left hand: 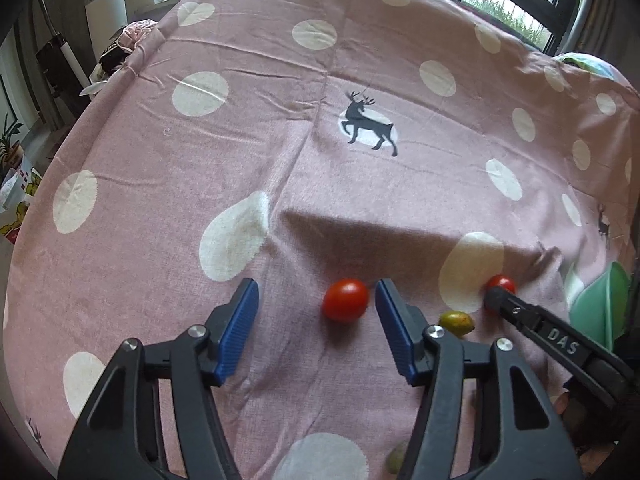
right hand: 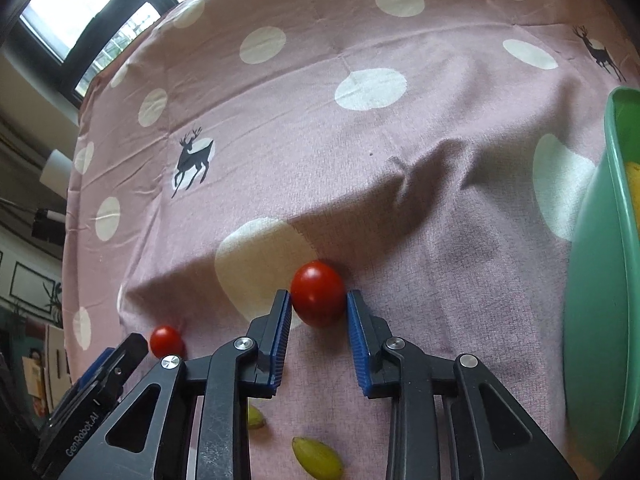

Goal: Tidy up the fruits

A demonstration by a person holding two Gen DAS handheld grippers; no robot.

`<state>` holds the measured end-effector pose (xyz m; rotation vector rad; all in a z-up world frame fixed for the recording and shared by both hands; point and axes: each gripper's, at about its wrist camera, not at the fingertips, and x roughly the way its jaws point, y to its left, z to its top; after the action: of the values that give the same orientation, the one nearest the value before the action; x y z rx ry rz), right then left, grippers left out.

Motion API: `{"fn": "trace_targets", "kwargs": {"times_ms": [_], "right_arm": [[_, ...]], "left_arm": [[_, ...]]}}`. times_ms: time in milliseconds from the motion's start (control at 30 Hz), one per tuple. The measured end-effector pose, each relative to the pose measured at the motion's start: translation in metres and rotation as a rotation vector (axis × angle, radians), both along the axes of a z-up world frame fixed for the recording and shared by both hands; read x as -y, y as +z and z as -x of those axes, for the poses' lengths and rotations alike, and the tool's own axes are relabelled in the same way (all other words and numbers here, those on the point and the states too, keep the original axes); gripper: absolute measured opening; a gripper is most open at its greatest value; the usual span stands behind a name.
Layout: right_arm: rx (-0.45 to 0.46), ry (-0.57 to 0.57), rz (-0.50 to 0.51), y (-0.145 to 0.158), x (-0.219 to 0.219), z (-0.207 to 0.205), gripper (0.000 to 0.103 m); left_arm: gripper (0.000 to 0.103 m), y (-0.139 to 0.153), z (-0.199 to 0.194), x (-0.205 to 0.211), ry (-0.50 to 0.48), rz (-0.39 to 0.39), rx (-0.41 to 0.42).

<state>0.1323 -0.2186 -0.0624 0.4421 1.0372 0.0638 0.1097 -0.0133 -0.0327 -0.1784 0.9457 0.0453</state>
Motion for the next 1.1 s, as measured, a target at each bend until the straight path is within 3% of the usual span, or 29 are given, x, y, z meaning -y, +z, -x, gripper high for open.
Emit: {"fn": "trace_targets", "kwargs": {"times_ms": [133, 300, 433, 567, 667, 800, 1100], "right_arm": [[-0.001, -0.002, -0.021, 0.001, 0.001, 0.001, 0.030], [0.009, -0.006, -0.047, 0.007, 0.004, 0.006, 0.030], [0.024, -0.012, -0.076, 0.013, 0.007, 0.010, 0.030], [0.042, -0.009, -0.091, 0.020, 0.007, 0.015, 0.030], [0.053, -0.007, -0.095, 0.023, 0.008, 0.016, 0.030], [0.050, -0.021, -0.104, 0.022, 0.011, 0.017, 0.030], [0.040, -0.031, -0.104, 0.021, 0.014, 0.022, 0.030]], "left_arm": [[0.060, 0.005, -0.001, 0.008, -0.050, 0.045, 0.022], [0.053, -0.012, -0.011, 0.013, -0.016, -0.014, -0.033], [0.049, -0.022, -0.017, 0.015, -0.029, 0.016, -0.051], [0.044, -0.033, -0.023, 0.018, -0.017, -0.030, -0.084], [0.042, -0.038, -0.024, 0.018, -0.026, -0.015, -0.091], [0.029, -0.040, -0.024, 0.016, -0.017, -0.017, -0.076], [0.029, -0.038, -0.024, 0.014, -0.007, 0.005, -0.066]]}}
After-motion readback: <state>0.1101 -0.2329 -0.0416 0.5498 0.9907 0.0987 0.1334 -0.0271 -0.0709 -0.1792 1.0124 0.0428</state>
